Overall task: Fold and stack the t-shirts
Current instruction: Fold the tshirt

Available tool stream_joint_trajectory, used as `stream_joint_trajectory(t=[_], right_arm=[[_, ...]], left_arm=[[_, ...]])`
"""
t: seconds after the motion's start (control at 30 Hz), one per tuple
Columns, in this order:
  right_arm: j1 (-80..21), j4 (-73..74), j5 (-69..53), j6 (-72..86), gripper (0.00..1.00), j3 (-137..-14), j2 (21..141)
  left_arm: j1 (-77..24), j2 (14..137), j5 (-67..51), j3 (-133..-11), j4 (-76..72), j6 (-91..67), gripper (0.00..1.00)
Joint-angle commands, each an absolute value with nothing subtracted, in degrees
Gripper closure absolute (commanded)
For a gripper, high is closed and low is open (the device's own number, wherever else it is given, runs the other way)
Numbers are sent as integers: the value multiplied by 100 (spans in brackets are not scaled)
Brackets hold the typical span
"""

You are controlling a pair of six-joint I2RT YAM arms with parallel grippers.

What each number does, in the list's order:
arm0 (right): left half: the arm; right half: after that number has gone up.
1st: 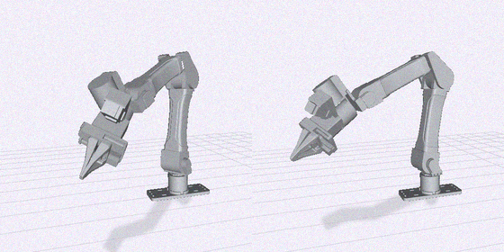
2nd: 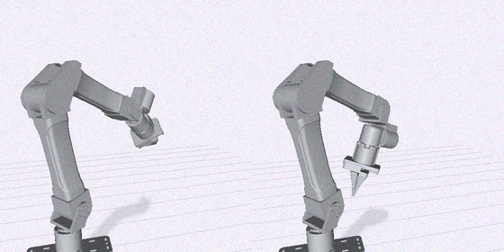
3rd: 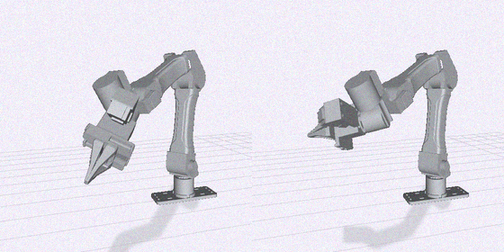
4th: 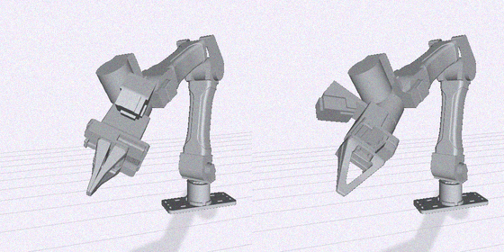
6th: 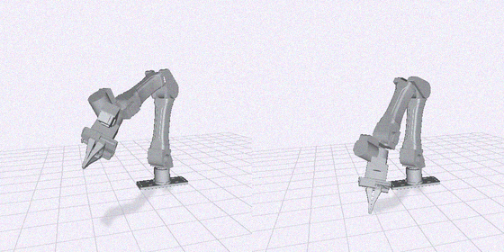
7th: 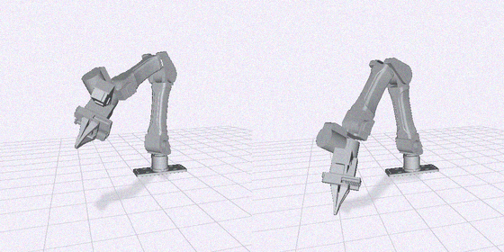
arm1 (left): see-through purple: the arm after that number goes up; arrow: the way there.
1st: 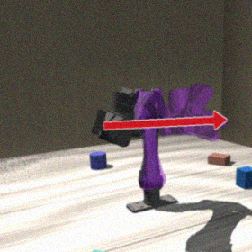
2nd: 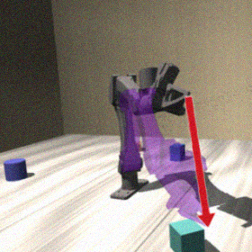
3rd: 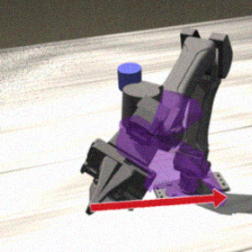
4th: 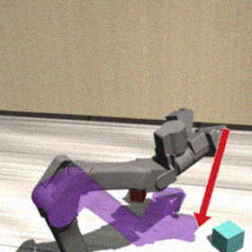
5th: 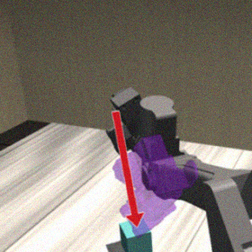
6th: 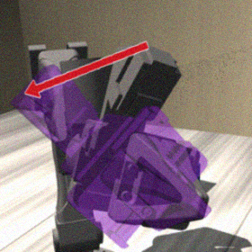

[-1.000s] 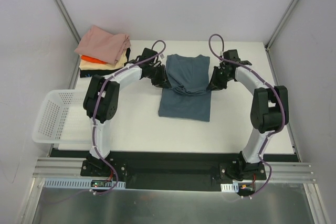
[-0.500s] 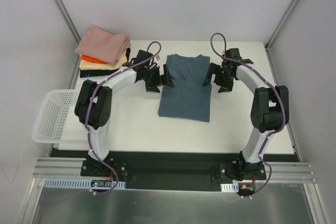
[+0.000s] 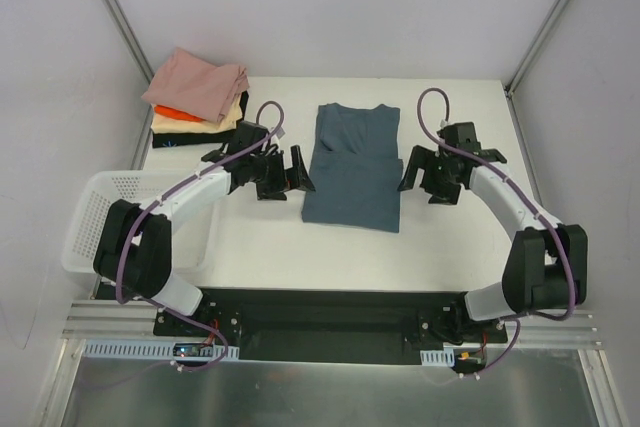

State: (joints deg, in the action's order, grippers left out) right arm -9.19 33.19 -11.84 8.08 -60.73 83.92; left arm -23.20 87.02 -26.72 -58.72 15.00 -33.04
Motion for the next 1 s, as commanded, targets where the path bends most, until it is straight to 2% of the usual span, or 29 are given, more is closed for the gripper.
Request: stream_joint_trajectory(t=[0.0,0.2,0.23,0.33,0.37,0.57,0.6,0.67,0.8,0.9,0.97], right_arm=[[-905,3182,-1301,984,4,-5389,7850],[-914,3015,-1749,1002,4,-4826,7699],[-914,2989,-1810,1011,4,-4773,7699],[-923,2874,-2144,1037,4,-4685,7787],[-923,2874,-2240,1037,4,-4693,7822],[-958,2830,-2330,976,4,-4729,8033],[-958,2830,-2320,976,4,-4737,8077],[-958,2795,-2373,993,3,-4746,8147],[-967,2733,-2549,993,1,-4772,8437],[-984,2689,-2566,1019,3,-4781,8525],[-1002,2689,-2566,1028,4,-4790,8569]], left_arm=[[-2320,8595,-2672,-5467,1266,-3436,1],[-2320,9219,-2944,-5493,1020,-3559,3],[-2329,9385,-2970,-5528,1002,-3577,9],[-2329,9719,-3023,-5616,958,-3674,14],[-2329,9790,-3050,-5642,941,-3709,20],[-2382,10213,-3128,-5739,914,-3709,36],[-2391,10239,-3155,-5739,923,-3700,44],[-2426,10292,-3182,-5739,923,-3674,49],[-2461,10380,-3173,-5739,923,-3621,69],[-2478,10468,-3173,-5766,923,-3647,80],[-2487,10538,-3147,-5783,914,-3665,94]])
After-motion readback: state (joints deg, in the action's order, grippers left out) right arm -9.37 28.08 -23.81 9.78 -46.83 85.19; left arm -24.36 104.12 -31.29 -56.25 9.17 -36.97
